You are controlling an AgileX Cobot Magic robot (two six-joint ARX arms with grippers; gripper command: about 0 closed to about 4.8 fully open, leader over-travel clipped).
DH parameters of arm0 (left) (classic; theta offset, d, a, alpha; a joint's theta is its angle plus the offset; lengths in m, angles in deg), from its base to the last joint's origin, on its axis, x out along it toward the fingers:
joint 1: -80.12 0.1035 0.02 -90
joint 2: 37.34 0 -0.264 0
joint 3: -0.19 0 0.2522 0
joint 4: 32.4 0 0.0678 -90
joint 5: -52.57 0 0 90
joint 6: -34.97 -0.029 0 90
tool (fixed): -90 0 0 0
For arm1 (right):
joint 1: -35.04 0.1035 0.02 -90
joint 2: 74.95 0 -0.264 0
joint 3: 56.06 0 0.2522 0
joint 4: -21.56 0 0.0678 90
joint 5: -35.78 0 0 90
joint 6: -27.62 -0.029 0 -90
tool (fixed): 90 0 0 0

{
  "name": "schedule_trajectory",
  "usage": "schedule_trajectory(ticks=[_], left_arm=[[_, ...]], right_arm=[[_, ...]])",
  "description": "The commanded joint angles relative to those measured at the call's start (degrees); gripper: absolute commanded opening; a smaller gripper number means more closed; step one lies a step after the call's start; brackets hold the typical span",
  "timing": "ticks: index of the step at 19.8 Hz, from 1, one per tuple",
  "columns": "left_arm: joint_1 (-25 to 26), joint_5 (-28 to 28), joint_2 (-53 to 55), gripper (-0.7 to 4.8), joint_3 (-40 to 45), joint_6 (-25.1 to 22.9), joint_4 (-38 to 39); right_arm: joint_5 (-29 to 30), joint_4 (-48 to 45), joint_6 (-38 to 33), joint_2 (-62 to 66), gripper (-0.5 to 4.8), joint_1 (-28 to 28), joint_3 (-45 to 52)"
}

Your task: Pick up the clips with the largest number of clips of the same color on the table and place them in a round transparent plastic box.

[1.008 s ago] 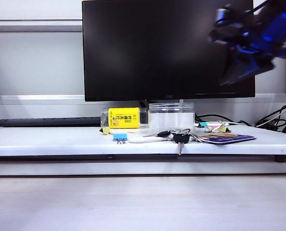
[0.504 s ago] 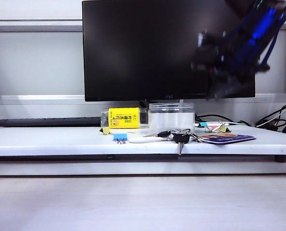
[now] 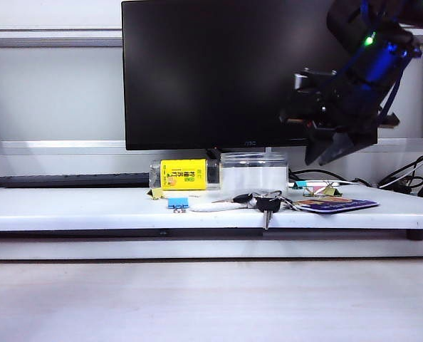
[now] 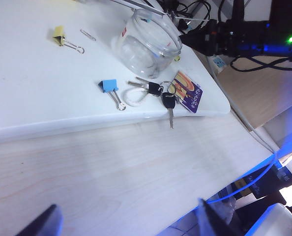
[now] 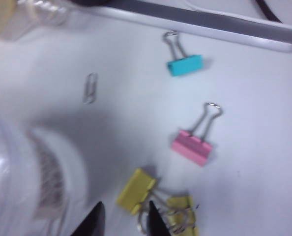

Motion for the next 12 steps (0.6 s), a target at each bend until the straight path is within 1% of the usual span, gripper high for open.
schedule_trajectory(ticks=[1,4,12], left_arm=[[0.0,0.2,0.1,3.68,-0.2,0.6,-0.4],[0.0,0.2,0.1,3.68,-0.2,2.9,-0.5],[0.0,0.2,0.1,3.68,-0.2,3.2,-0.7]], right_arm=[[-0.2,-1.0,-4.0,1.2,1.17,-1.3,-0.2],[0.2,-1.0,-4.2,1.6,1.17,-2.0,-0.2],[0.8,-2.4,-8.6,2.0,1.17,-2.1,-0.2]])
